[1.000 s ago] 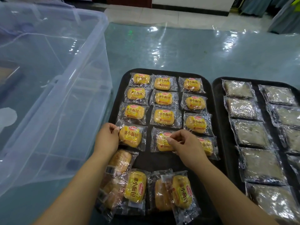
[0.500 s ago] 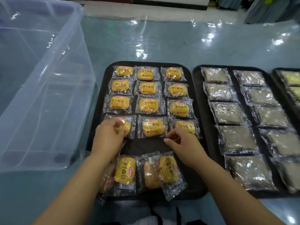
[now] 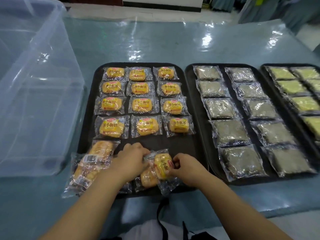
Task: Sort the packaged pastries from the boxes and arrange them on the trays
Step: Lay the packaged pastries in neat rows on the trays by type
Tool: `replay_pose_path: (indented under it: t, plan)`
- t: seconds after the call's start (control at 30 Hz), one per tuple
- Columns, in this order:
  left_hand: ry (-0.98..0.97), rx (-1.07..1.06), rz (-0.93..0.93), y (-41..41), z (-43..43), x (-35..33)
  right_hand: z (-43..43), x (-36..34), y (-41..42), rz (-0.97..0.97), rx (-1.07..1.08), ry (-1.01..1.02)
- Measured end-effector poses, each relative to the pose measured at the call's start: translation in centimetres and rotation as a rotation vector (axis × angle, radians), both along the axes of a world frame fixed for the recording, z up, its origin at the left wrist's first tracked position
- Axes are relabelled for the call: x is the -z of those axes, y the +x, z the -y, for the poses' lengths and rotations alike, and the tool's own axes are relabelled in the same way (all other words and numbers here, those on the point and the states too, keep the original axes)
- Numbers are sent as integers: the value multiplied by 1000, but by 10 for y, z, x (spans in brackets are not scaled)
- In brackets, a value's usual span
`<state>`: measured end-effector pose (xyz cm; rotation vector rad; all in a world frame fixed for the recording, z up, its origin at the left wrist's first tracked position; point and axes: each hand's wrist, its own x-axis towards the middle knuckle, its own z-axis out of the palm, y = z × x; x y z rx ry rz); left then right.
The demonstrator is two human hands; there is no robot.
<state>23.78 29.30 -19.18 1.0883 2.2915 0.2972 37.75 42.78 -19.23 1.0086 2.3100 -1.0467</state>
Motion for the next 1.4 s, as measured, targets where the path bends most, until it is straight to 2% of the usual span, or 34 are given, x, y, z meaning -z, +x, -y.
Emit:
replay_pose_path:
  t: [0.13, 0.3, 0.5, 0.67, 0.9, 0.97, 1.03, 1.1, 1.3, 1.4]
  plan:
    - [34, -36, 2, 5, -1, -3, 1, 2, 3, -86, 107, -80]
    - [55, -50, 22, 8, 6, -1, -9, -3, 7, -180, 178, -87]
    - [-10, -90, -41, 7, 9, 4, -44, -18, -2, -100, -61, 209]
    - [-68, -102, -51, 8, 8, 3, -60, -17, -17, -41, -276, 336]
    - [159, -310, 121, 9, 11, -3, -54, -17, -21, -51, -396, 574]
    - [227, -364, 173, 9, 12, -6, -51, -15, -17, -103, -365, 616]
    - [299, -427, 210, 8, 12, -10, -45, -15, -13, -231, -262, 530]
    - [381, -501, 222, 9, 11, -16, -38, -19, -11, -342, -165, 340]
    - [509, -570, 113, 17, 0, -37, -17, -30, -14, -420, -34, -109]
    - [551, -460, 308, 23, -5, -42, -9, -38, -21, -479, 80, -366]
